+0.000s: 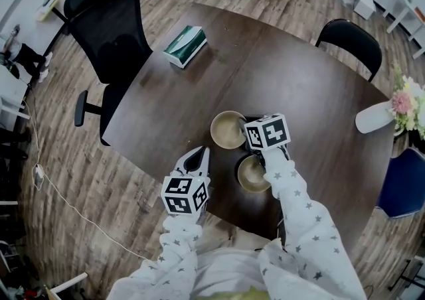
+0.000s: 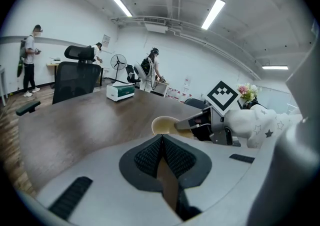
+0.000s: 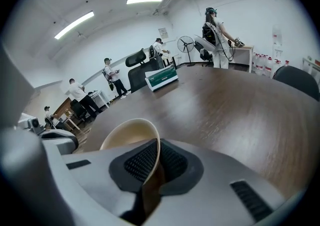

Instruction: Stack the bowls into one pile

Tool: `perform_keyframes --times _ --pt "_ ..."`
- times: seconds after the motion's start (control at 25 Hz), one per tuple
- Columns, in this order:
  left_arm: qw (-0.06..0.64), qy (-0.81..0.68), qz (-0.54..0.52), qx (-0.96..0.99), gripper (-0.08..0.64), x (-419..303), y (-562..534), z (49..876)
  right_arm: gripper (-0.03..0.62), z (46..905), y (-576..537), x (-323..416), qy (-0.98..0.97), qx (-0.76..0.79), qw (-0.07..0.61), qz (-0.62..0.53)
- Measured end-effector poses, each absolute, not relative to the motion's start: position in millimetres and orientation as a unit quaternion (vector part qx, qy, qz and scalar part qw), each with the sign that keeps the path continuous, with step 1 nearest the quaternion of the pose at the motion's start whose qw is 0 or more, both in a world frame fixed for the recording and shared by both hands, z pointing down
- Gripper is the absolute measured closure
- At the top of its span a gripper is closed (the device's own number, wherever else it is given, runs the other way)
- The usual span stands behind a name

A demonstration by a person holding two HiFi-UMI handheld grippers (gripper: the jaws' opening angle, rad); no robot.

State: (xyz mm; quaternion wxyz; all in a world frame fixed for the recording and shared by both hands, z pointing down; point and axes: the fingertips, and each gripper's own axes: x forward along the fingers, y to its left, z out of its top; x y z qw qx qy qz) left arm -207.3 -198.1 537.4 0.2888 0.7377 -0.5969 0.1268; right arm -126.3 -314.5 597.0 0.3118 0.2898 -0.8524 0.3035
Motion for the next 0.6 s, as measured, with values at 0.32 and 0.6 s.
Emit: perform_keyframes --times 0.32,0.6 --pt "0.276 -0.596 0.121 0.744 0.534 -203 -192 523 0.560 557 -308 -103 -0.861 0.302 0.267 0.311" --pt "0.263 -0.583 0.122 0.759 0.534 -191 -183 513 0.560 535 -284 -78 -0.865 0.306 0.250 0.310"
